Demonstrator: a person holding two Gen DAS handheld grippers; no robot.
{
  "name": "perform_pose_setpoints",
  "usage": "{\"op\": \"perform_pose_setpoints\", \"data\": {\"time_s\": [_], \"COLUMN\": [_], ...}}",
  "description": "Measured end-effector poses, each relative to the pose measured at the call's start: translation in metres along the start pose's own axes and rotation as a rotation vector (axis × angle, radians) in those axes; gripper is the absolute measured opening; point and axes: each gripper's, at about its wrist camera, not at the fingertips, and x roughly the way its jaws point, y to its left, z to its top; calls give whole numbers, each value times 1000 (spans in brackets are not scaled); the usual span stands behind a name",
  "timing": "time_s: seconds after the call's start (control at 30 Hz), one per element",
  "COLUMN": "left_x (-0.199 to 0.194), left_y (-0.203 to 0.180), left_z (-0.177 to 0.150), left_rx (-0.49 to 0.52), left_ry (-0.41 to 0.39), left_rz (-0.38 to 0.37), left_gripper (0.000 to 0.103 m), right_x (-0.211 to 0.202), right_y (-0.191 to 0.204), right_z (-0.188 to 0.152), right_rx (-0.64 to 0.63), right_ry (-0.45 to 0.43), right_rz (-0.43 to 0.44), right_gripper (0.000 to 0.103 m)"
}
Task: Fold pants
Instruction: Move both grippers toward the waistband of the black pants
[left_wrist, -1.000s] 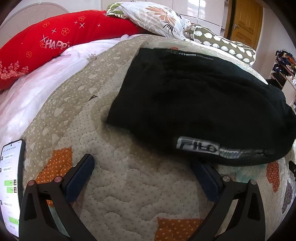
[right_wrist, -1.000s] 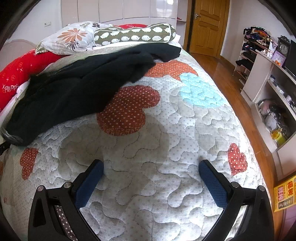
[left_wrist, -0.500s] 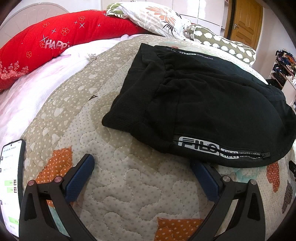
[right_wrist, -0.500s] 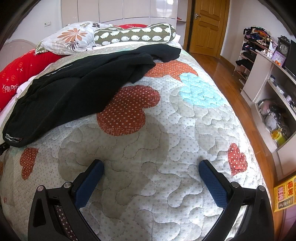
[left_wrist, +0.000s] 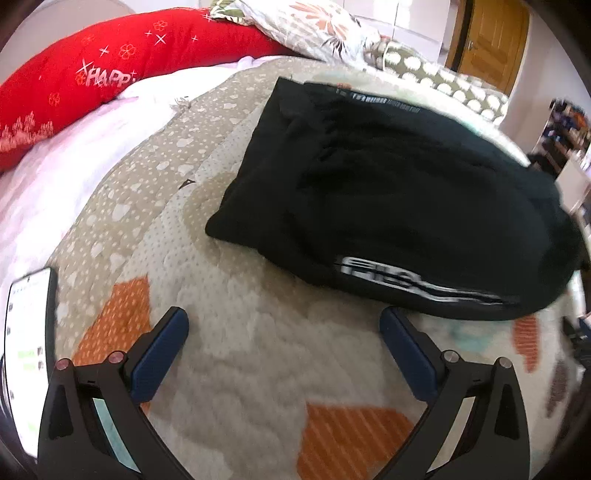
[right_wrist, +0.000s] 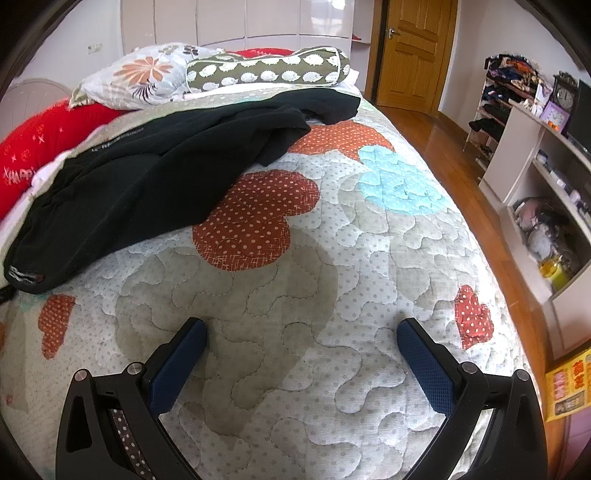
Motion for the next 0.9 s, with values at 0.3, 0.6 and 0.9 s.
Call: {"op": "perform_pose_setpoints", "data": {"time_s": [0.3,0.6,0.9], "left_x": [-58,-63,-59], "left_y": [-23,-46,-48], "left_z": [7,19,19], "left_rx": [-4,33,34], "left_ry": [-94,-123,-121], "left_rz": [-97,-100,-94], "left_gripper": [103,103,103], "right_x": [-17,-43,-41], "right_y": [-9,5,19], "right_z": [10,27,41], "right_rx": [130,132,97], "right_ry": [-12,-85,-99], "right_rz": [137,206,214], "right_gripper": [103,103,103]}}
